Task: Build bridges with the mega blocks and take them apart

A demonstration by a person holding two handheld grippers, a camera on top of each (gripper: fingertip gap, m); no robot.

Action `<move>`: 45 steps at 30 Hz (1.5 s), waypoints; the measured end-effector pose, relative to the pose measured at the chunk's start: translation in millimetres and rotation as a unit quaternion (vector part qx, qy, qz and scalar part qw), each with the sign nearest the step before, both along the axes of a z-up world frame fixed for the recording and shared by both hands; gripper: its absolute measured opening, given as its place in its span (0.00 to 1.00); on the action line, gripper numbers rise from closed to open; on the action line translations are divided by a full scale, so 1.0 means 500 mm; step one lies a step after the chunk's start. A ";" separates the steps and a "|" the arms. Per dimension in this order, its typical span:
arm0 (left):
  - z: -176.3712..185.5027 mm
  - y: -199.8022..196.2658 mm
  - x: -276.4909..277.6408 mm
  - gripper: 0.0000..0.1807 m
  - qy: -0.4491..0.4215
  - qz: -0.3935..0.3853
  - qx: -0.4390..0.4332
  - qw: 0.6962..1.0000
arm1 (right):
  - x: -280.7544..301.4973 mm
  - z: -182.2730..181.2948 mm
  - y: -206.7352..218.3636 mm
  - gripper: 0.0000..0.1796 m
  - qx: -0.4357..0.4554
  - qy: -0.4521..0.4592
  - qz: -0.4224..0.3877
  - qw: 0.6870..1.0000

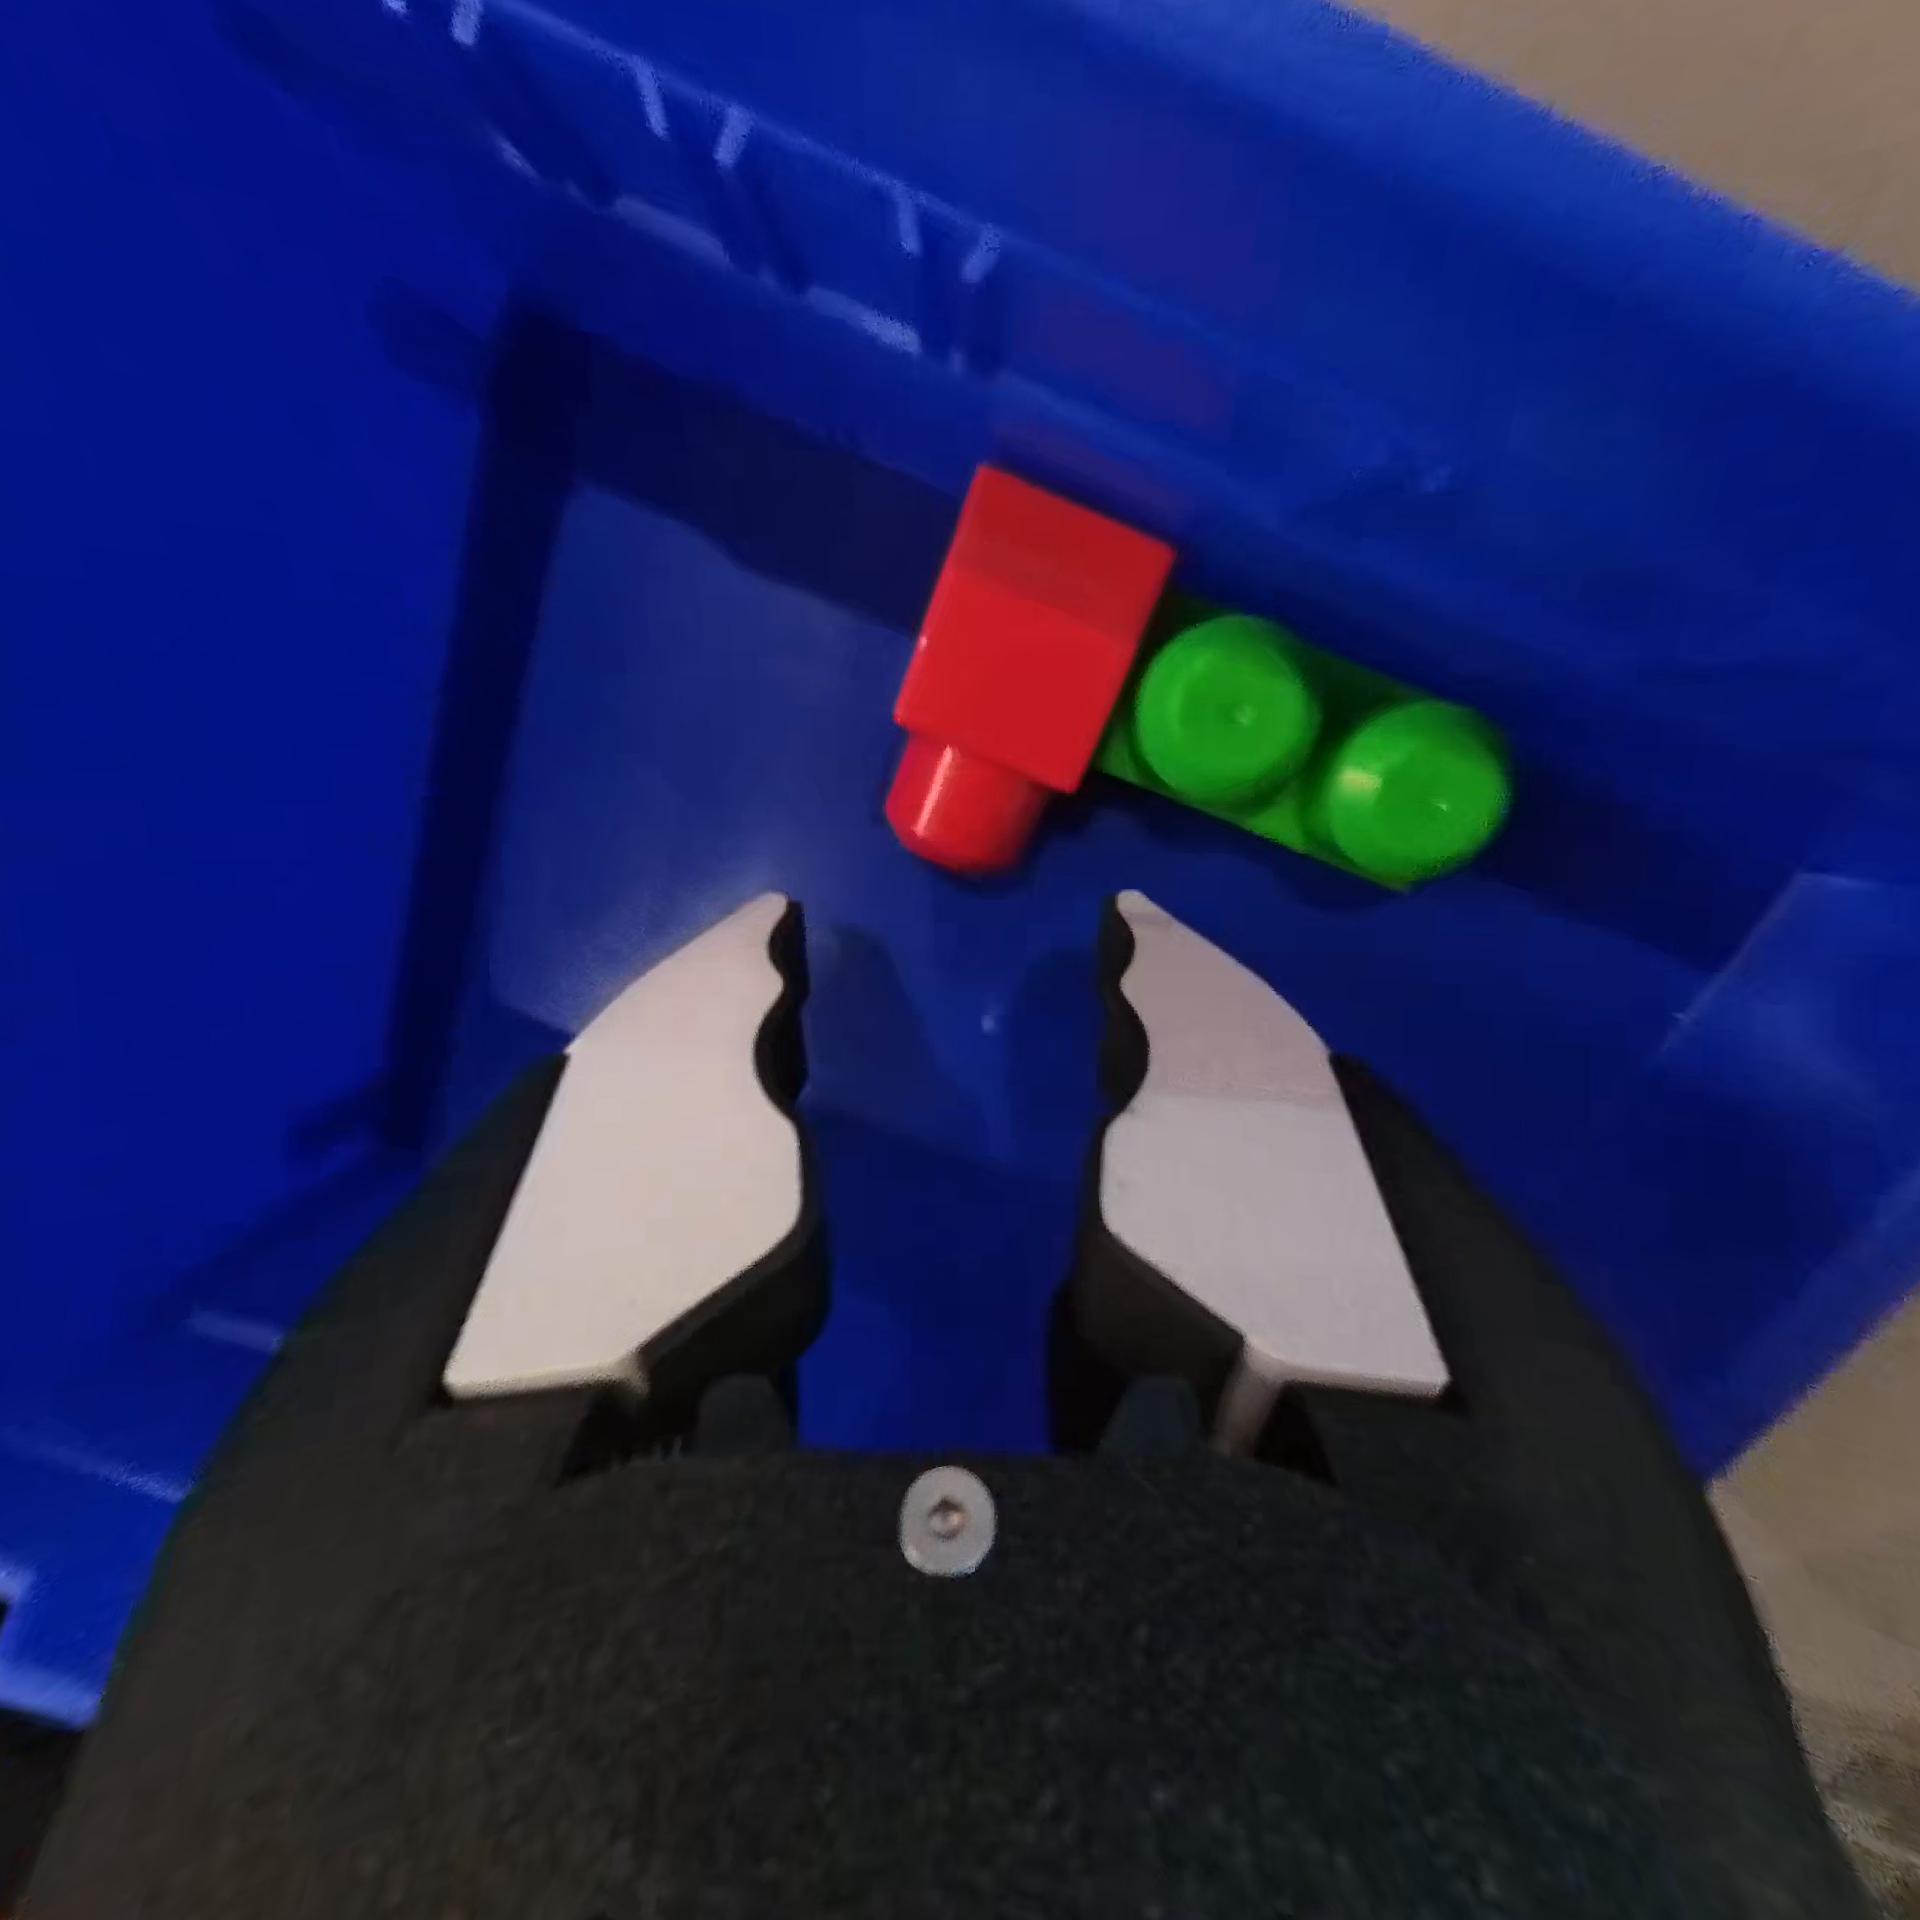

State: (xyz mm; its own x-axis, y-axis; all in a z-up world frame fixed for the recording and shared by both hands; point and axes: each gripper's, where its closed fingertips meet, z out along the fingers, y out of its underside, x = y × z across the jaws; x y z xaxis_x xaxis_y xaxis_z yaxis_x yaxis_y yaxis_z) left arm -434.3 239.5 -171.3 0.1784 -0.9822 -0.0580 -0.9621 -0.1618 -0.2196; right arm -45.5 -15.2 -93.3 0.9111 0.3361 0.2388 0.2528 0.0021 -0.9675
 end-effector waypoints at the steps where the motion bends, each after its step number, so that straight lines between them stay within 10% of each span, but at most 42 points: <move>1: -0.007 0.001 0.009 0.29 -0.004 -0.006 -0.002 1.000 | 0.000 -0.001 0.001 0.18 -0.001 0.000 0.000 1.000; 13: 0.087 -0.032 -0.025 0.16 0.026 -0.022 0.072 0.997 | -0.022 -0.002 -0.008 0.18 -0.002 0.000 0.035 0.999; 22: 0.280 -0.270 0.103 0.16 0.025 -0.123 0.118 0.985 | -0.036 0.007 -0.024 0.18 0.005 0.013 0.062 0.998; 30: 0.187 -0.411 0.213 0.16 0.214 -0.237 0.094 0.943 | -0.045 0.012 -0.038 0.17 0.022 -0.008 0.065 0.998; 45: 0.089 -0.352 0.362 0.16 0.513 -0.230 0.049 0.825 | -0.042 0.012 -0.040 0.18 0.018 -0.001 0.069 0.997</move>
